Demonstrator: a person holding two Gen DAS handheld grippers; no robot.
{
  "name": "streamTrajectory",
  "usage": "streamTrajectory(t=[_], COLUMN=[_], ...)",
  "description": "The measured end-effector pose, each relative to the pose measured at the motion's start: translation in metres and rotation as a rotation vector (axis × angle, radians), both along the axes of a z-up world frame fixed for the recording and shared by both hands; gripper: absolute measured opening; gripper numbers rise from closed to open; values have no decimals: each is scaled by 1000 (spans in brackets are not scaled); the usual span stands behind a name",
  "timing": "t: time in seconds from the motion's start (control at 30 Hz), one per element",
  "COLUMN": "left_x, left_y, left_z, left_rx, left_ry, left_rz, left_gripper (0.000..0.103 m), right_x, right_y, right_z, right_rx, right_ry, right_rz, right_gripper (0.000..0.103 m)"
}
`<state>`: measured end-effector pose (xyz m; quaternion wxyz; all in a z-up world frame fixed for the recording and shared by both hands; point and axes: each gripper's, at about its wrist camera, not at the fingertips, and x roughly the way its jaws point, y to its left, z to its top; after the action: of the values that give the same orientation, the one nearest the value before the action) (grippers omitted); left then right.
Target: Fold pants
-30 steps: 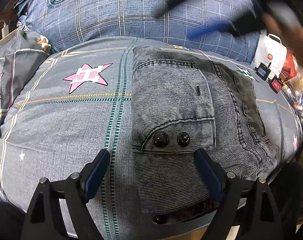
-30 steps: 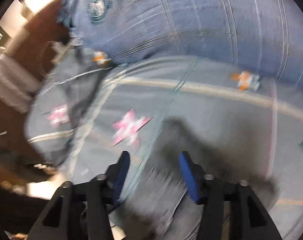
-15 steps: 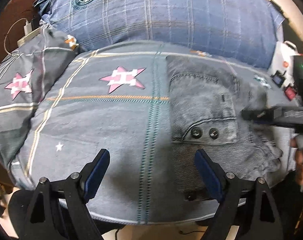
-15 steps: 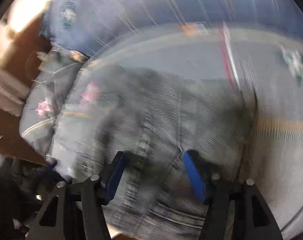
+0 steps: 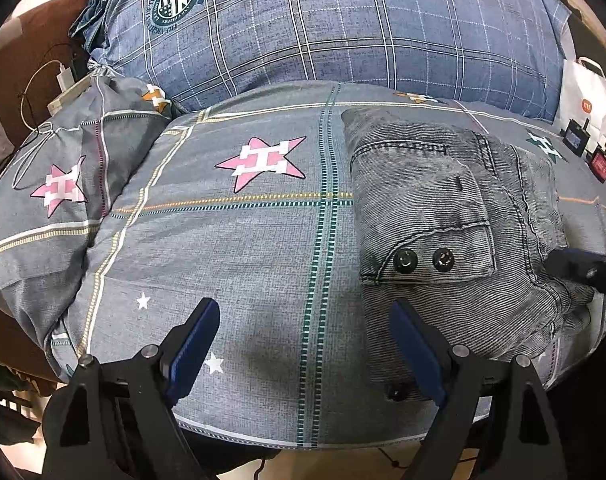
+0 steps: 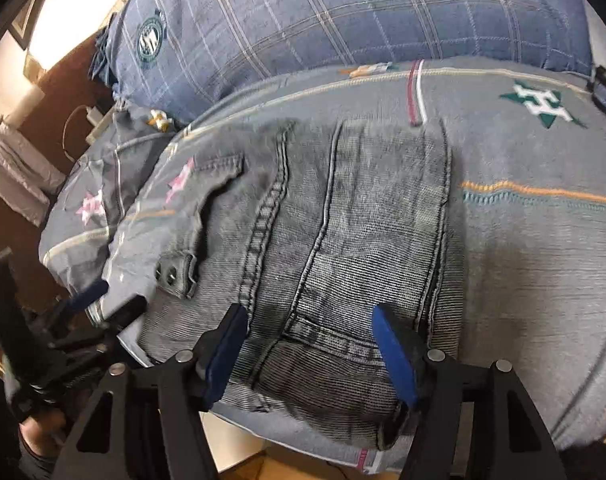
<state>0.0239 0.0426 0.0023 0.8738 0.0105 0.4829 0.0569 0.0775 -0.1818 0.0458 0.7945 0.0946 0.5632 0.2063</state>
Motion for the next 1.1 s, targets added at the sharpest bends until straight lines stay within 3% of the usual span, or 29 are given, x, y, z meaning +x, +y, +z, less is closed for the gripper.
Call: streamTrajectory(t=[0.1, 0.2, 0.3, 0.47, 0.6, 0.73, 0.9, 1.0, 1.1], left_x=[1, 5, 7, 20, 41, 65, 85, 90, 95], left_y=[1, 4, 9, 29, 35, 24, -4, -9, -10], left_z=[0, -3, -4, -10, -19, -22, -28, -34, -38], left_rx=[1, -13, -57, -276, -421, -527, -544, -571, -586], left_ry=[-3, 11, 15, 47, 86, 107, 134, 148, 146], left_rz=[6, 12, 18, 37, 26, -22, -79, -82, -79], left_gripper=[88, 88, 88, 88, 88, 87, 87, 87, 87], right_x=[-8, -8, -8, 4, 21, 40, 55, 56, 59], right_y=[0, -2, -2, -29, -68, -82, -71, -63, -66], right_z=[10, -14, 2, 19, 9, -11, -31, -33, -36], right_rx=[4, -24, -18, 57, 117, 206, 254, 191, 215], right_ry=[-43, 28, -7, -21, 44, 137, 197, 184, 202], right_rz=[16, 5, 5, -101, -212, -202, -193, -166, -193], right_gripper=[69, 70, 70, 70, 70, 70, 71, 70, 70])
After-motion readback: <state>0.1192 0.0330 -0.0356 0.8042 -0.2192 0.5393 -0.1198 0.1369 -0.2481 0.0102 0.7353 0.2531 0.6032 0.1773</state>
